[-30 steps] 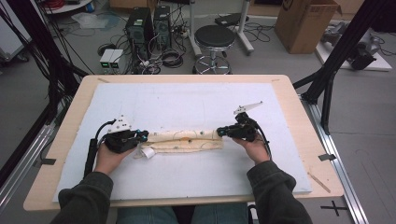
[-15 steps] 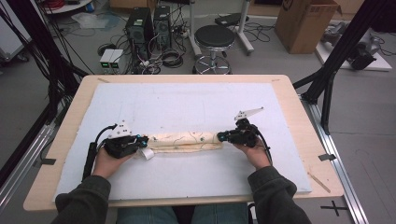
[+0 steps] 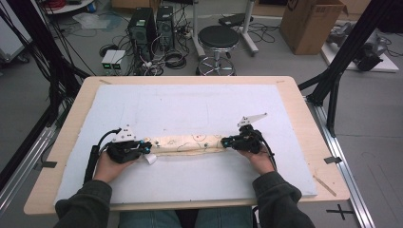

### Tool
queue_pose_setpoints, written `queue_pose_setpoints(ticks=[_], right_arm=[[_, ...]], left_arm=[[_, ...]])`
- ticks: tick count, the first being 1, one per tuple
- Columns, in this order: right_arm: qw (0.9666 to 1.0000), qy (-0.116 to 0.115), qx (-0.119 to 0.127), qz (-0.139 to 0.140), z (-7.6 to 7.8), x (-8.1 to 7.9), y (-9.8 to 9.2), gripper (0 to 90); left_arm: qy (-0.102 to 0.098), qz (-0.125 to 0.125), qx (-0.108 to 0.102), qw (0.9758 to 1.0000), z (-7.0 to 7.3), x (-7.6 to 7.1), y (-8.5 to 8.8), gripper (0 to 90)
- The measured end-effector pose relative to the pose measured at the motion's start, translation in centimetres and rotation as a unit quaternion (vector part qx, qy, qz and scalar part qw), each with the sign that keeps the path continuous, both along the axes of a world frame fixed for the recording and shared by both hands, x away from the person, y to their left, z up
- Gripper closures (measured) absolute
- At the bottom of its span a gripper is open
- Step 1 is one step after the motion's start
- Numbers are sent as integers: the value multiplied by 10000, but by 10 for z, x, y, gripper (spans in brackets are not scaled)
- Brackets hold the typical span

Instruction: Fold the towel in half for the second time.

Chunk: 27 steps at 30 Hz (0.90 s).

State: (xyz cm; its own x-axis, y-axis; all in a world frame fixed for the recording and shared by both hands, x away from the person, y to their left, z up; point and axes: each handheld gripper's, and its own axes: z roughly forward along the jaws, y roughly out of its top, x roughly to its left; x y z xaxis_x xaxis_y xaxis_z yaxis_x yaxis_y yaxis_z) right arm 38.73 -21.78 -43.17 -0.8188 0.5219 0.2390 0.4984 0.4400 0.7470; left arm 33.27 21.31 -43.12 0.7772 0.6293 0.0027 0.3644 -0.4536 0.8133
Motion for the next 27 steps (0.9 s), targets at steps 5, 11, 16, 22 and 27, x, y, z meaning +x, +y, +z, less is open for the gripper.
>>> queue_pose_setpoints(ticks=[5,11,16,22,27], right_arm=[[10000,-63,-75,6,-1,-3,1,796],[9999,-78,-143,-4,-3,-7,0,761],[9997,-103,-229,6,-2,-11,0,741],[9992,-158,-357,102,-2,-15,0,730],[9990,-167,-382,175,-1,-19,1,717]], left_arm=[[-2,-11,128,9999,0,-2,-2,797],[52,-6,218,9997,-1,-2,-3,766],[15,23,356,9994,-2,-2,-5,722],[-224,166,503,9983,-1,-5,-6,778],[-298,337,514,9977,1,-5,-4,781]])
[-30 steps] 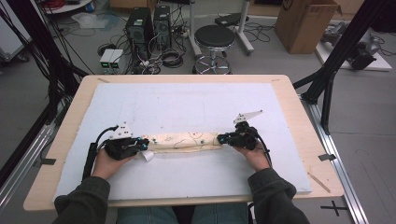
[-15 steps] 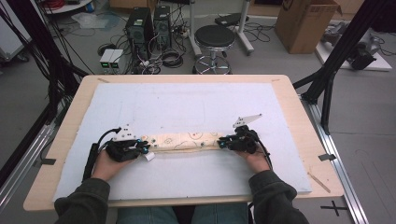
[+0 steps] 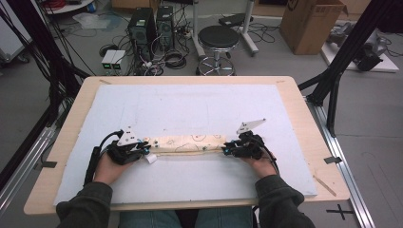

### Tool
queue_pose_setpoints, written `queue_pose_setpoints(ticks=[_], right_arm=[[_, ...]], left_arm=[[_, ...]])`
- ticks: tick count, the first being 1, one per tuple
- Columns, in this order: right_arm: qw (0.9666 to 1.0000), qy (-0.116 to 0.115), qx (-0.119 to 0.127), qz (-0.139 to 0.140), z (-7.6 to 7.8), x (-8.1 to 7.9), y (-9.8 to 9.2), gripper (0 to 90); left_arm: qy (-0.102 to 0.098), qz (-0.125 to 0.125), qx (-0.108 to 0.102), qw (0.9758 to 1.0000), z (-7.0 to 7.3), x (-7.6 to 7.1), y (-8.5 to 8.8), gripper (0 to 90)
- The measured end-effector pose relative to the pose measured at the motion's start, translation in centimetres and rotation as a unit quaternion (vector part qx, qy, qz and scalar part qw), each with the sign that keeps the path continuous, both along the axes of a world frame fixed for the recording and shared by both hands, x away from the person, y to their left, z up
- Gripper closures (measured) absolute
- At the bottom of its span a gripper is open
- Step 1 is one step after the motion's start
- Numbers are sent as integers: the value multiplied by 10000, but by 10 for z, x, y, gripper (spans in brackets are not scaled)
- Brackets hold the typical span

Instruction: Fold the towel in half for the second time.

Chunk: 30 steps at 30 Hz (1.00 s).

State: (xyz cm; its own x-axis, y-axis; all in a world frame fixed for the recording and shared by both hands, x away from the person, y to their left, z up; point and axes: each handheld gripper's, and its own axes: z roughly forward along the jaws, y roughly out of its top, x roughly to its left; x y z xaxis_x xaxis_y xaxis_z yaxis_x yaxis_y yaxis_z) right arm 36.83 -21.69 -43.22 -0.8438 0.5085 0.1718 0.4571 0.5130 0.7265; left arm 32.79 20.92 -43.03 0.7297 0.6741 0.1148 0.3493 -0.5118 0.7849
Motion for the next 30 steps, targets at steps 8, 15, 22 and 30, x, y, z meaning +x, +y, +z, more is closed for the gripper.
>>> queue_pose_setpoints(ticks=[8,15,22,30], right_arm=[[9999,75,82,101,3,-6,-5,566],[9988,-74,466,119,20,-14,-17,476],[9984,-247,488,155,30,5,2,476],[9982,-232,332,444,26,29,52,591]], left_arm=[[220,-159,-153,9995,5,-5,5,613],[48,-279,-756,9967,18,-12,12,508],[-21,-192,-1144,9932,26,-3,3,570],[294,-315,-674,9968,12,18,-29,783]])
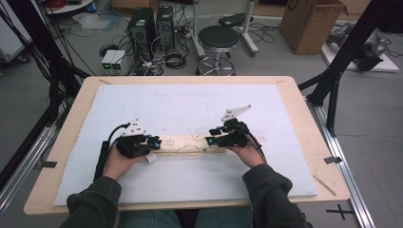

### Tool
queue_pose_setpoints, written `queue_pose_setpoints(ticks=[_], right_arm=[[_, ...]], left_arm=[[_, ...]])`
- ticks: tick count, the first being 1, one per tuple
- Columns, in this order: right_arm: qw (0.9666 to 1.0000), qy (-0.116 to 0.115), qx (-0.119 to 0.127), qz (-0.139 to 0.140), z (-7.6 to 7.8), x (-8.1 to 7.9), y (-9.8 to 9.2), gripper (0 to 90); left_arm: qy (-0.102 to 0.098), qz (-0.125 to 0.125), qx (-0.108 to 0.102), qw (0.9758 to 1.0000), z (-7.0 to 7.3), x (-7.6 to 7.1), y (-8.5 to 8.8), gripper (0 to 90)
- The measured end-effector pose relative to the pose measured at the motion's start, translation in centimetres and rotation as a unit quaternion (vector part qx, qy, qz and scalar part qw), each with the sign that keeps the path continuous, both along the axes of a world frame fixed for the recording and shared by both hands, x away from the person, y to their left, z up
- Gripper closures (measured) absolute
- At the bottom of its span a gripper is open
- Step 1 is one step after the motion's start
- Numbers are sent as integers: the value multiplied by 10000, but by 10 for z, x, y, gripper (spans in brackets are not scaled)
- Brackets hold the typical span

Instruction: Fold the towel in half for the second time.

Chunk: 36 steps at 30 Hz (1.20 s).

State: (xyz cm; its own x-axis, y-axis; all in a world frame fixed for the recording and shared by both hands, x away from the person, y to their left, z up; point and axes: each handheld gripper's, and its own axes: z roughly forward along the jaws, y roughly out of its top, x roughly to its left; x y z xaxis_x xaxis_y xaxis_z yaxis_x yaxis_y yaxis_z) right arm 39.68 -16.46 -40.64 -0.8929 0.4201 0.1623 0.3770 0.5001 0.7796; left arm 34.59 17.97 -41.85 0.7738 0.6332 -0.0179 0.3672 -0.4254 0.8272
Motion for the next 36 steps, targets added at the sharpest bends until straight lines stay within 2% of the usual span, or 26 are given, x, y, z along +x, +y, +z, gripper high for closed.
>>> queue_pose_setpoints(ticks=[2,5,6,8,9,11,19,25,31,35,36], right_arm=[[9999,62,-89,125,-4,3,9,635],[9993,131,-206,285,-12,5,19,696],[9989,166,-295,339,-14,5,21,701],[9976,230,-498,424,-18,5,24,773],[9969,167,-622,450,-19,5,24,776],[9961,213,-709,473,-21,5,24,828],[9967,265,-670,368,-26,1,9,829],[9975,193,-609,295,-28,-5,-12,821],[9979,45,-614,224,-29,-10,-30,773],[9977,-113,-631,200,-29,-13,-35,722],[9979,-88,-621,188,-29,-14,-36,717]], left_arm=[[53,-8,27,10000,-4,3,-4,807],[151,-75,261,9995,-9,5,-6,819],[175,-71,286,9994,-11,6,-6,822],[210,-72,353,9991,-14,6,-4,842],[222,-74,421,9988,-15,7,-3,855],[266,-56,497,9984,-17,7,-1,873],[269,-5,479,9985,-20,5,7,875],[239,-8,490,9985,-21,4,11,865],[210,-8,481,9986,-20,2,16,826],[164,-15,454,9988,-21,0,19,787],[174,-9,460,9988,-21,0,20,772]])
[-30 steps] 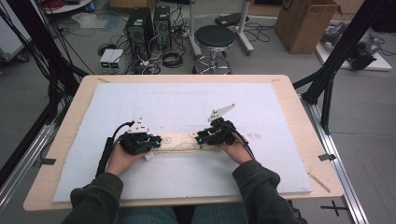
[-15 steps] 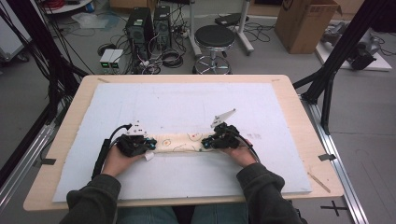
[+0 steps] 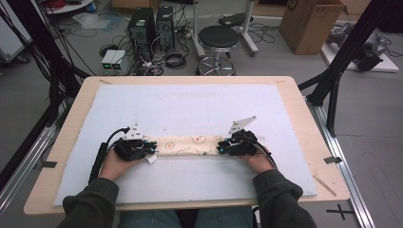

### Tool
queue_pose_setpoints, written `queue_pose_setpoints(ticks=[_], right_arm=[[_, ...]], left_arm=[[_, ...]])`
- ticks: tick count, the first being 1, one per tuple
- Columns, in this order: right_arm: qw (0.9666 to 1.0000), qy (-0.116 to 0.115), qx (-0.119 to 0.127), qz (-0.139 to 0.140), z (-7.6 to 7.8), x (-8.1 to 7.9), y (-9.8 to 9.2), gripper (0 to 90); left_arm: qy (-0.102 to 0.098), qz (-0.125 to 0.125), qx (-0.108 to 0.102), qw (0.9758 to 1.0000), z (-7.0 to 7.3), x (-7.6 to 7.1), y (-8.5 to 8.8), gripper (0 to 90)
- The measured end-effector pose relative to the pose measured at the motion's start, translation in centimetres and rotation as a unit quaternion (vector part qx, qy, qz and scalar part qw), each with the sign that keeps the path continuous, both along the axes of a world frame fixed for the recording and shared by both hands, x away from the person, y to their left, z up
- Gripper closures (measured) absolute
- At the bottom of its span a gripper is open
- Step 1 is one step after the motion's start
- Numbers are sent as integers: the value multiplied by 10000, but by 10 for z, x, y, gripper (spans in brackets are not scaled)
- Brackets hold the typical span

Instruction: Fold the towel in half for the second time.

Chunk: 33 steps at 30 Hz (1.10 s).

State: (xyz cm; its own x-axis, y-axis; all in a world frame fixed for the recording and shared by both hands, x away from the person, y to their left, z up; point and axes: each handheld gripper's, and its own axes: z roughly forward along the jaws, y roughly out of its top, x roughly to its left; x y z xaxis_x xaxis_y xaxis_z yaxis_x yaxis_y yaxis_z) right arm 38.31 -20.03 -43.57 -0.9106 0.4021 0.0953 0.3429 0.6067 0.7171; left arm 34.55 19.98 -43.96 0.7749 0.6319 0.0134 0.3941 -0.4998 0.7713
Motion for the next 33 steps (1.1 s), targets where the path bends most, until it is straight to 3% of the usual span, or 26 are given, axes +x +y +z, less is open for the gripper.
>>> queue_pose_setpoints(ticks=[4,7,10,12,17,24,33], right_arm=[[10000,-73,-12,17,0,-1,1,666],[9996,-208,191,-19,4,-1,1,602],[9989,-269,370,-56,9,3,1,532],[9988,-245,426,-58,8,5,3,491],[9998,-190,101,19,-1,7,10,450],[9997,-200,-79,73,-3,5,10,442],[9997,-232,-6,19,-3,5,2,444]], left_arm=[[-45,10,-58,10000,2,-1,4,678],[-204,-23,-324,9993,7,-1,8,594],[-174,18,-469,9987,6,1,9,531],[-98,57,-393,9992,3,3,9,504],[30,46,-302,9995,-1,5,7,471],[68,28,-238,9997,-3,5,6,463],[50,30,-202,9998,-3,4,7,462]])
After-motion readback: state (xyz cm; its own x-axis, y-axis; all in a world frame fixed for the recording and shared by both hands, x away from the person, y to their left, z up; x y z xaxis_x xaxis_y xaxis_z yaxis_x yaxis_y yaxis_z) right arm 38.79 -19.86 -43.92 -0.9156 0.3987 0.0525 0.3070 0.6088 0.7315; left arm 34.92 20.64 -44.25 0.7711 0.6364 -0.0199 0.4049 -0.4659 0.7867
